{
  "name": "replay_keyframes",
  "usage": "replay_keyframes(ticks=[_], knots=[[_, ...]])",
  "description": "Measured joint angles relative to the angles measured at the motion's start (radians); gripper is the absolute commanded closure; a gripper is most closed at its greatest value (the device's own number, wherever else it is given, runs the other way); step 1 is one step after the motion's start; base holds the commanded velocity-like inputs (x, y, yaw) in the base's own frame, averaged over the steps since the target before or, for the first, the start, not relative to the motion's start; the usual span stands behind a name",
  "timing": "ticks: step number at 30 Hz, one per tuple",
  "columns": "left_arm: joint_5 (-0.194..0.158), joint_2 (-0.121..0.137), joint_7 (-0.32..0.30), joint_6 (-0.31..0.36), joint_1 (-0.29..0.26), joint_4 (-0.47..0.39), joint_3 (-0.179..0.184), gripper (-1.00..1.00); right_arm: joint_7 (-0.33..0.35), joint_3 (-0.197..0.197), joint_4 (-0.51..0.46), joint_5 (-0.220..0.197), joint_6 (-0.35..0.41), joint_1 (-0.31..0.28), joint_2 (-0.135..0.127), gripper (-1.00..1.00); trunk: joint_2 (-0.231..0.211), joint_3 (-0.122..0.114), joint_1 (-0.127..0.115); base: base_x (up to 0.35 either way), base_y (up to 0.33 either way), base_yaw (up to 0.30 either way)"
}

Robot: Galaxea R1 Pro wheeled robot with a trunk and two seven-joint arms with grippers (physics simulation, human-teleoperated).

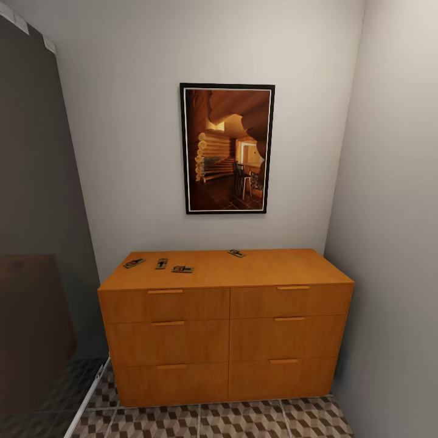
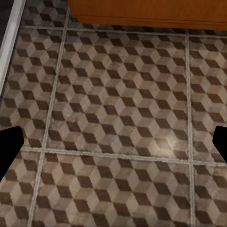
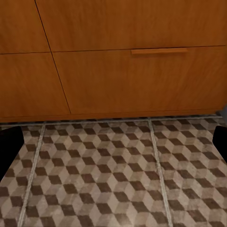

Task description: Take the four mousetraps from the cabinet in the bathroom and place them on the bathroom floor. Make sure all four end up on the same floor surface, and ensure that at least two of them are either under or directly next to the same bathroom sink.

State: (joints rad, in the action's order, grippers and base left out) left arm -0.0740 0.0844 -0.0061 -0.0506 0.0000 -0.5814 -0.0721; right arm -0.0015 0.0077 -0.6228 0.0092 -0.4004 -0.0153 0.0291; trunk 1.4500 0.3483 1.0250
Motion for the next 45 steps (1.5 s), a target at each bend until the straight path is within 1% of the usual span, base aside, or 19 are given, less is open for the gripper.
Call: replay_keyframes(ticks=[45], knots=[[0.000,0.000,0.000,0.000,0.000,0.000,0.000,-1.00,0.000,0.001,0.000,0.000,0.000,0.000,0.000,-1.00,0.000,0.000,0.000,0.000,0.000,0.000]])
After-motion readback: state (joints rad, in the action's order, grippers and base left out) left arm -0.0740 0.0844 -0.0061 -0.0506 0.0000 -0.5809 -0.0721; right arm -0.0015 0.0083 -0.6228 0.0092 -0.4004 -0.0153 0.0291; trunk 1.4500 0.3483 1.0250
